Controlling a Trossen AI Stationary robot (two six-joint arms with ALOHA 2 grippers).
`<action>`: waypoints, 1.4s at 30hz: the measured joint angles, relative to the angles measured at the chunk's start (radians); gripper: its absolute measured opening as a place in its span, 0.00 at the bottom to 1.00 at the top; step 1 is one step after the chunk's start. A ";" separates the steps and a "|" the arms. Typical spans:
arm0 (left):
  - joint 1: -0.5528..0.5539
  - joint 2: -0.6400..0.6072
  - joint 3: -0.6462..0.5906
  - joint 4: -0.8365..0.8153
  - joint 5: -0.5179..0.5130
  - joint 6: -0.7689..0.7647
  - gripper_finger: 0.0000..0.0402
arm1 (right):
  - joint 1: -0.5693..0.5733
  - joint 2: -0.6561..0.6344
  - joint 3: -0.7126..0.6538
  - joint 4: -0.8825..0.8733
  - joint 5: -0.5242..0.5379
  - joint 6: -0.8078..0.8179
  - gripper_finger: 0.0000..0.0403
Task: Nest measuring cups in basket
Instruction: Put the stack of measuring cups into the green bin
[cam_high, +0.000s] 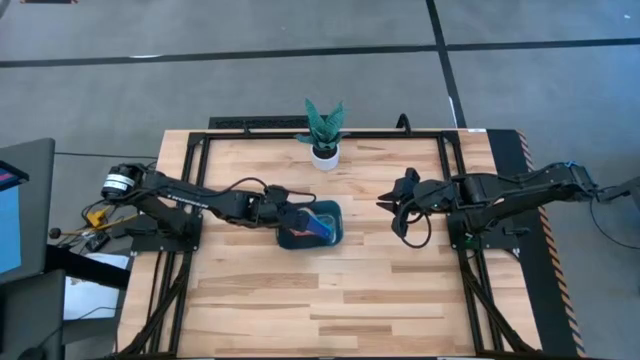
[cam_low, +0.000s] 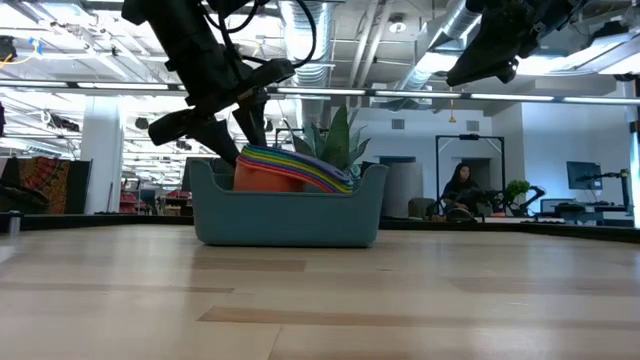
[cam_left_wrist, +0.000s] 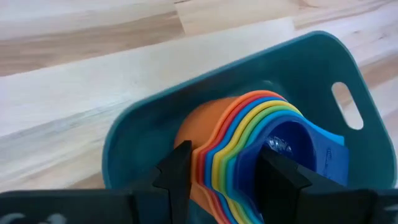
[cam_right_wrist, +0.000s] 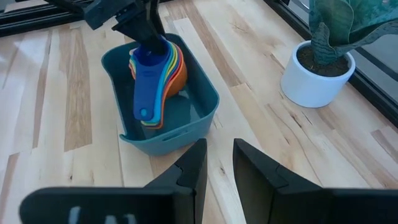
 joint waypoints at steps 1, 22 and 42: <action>0.000 0.000 0.000 -0.001 0.000 0.003 0.33 | 0.000 0.000 0.000 0.000 0.000 0.000 0.26; -0.043 0.000 0.000 0.015 -0.036 0.013 0.34 | 0.002 0.028 0.000 0.006 0.026 0.008 0.26; -0.060 0.075 0.000 0.061 -0.057 0.050 0.37 | 0.024 0.028 0.000 0.010 0.042 0.008 0.26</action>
